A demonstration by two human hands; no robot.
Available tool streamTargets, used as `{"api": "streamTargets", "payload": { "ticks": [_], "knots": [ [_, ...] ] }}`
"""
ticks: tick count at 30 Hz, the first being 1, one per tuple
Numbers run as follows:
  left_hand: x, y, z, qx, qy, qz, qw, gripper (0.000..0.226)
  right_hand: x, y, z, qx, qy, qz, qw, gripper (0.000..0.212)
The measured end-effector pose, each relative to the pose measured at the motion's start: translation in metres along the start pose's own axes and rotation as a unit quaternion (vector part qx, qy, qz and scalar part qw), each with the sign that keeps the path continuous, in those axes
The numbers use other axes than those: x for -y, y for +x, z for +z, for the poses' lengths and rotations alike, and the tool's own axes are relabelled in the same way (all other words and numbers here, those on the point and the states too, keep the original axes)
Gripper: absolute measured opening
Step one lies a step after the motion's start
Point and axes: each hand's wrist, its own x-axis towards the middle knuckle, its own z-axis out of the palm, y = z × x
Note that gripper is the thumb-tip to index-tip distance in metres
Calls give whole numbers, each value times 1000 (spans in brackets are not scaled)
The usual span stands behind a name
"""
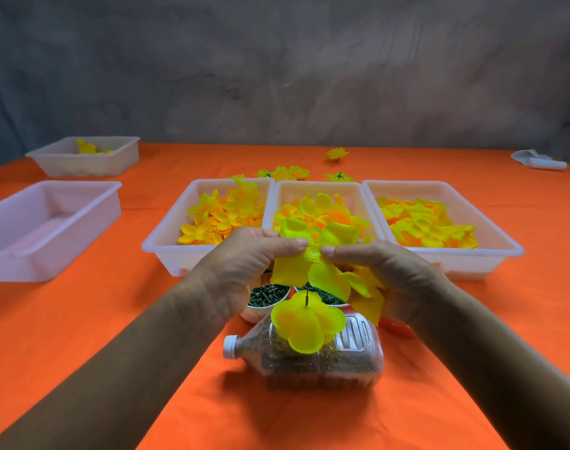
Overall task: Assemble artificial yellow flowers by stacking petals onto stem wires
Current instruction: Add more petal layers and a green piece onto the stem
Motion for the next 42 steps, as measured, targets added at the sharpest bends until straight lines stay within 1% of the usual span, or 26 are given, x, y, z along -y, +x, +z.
{"api": "streamTargets", "payload": {
  "ticks": [5,9,10,13,15,20,22,25,27,28,29,31,35,38,40,42],
  "knots": [
    [-1,3,2,0,19,1,1000,38,2,-1,0,-34,-8,-7,999,78],
    [-4,5,4,24,60,20,998,22,3,0,1,-41,-6,-2,999,71],
    [-3,4,4,31,67,21,997,23,2,-1,1,-41,-10,0,999,71],
    [-1,2,0,45,80,14,996,43,-1,-3,1,-42,-38,9,998,83],
    [3,2,-2,52,68,5,996,50,-3,-3,1,-42,-55,13,998,83],
    [7,6,-3,53,43,-9,998,41,-7,-4,2,-42,-63,-2,997,56],
    [10,8,-4,55,37,-21,998,41,-10,-3,1,-51,-61,0,997,56],
    [13,8,-2,62,24,-34,997,47,-15,-1,2,-59,-50,9,997,65],
    [15,8,-2,62,22,-46,997,50,-16,1,2,-64,-45,15,997,60],
    [16,9,-2,63,26,-51,996,45,-16,1,2,-65,-39,16,997,56],
    [16,9,-2,63,31,-54,996,34,-16,2,1,-65,-34,18,997,54],
    [17,10,-2,60,31,-59,996,17,-17,2,2,-61,-23,22,998,54],
    [17,9,-3,69,27,-58,996,16,-17,1,2,-51,-6,28,998,71],
    [16,7,-4,81,12,-46,996,11,-17,1,1,-36,-9,23,999,71],
    [18,7,-4,77,2,-36,996,16,-19,1,1,-33,-18,23,999,72],
    [20,6,-5,65,9,-32,997,20,-21,2,2,-32,-30,25,999,80]
  ]
}}
